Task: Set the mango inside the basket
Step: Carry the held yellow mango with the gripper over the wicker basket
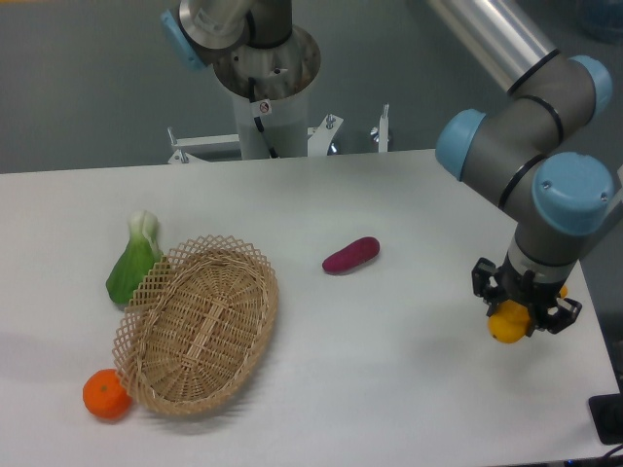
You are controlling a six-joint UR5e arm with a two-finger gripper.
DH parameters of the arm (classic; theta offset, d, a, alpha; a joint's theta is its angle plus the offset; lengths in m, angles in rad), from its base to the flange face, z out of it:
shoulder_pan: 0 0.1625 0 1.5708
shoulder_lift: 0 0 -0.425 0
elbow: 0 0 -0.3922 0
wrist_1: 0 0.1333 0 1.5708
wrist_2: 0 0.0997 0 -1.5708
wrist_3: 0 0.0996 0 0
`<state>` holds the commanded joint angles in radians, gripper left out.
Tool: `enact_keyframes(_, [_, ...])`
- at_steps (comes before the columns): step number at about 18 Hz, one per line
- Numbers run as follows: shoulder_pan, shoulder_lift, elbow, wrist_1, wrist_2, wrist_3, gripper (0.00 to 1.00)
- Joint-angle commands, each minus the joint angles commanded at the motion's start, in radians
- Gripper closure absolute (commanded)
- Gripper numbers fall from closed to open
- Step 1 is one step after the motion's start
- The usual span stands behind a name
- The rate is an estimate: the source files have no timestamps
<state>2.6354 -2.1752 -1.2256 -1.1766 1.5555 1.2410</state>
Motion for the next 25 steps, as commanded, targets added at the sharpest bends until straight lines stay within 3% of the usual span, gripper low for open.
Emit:
enact_keyframes(8, [-0.112, 0.015, -0.02, 0.0, 0.003, -0.106, 0.6])
enact_keyframes(12, [-0.204, 0.067, -0.087, 0.002, -0.002, -0.167, 0.6])
enact_keyframes(17, [-0.323, 0.092, -0.107, 0.002, -0.002, -0.23, 0.6])
enact_keyframes(21, [-0.425, 0.146, -0.179, 0.003, -0.005, -0.252, 0.6])
enact_keyframes(25, [-0.517, 0.163, -0.238, 0.005, -0.005, -0.268, 0.6])
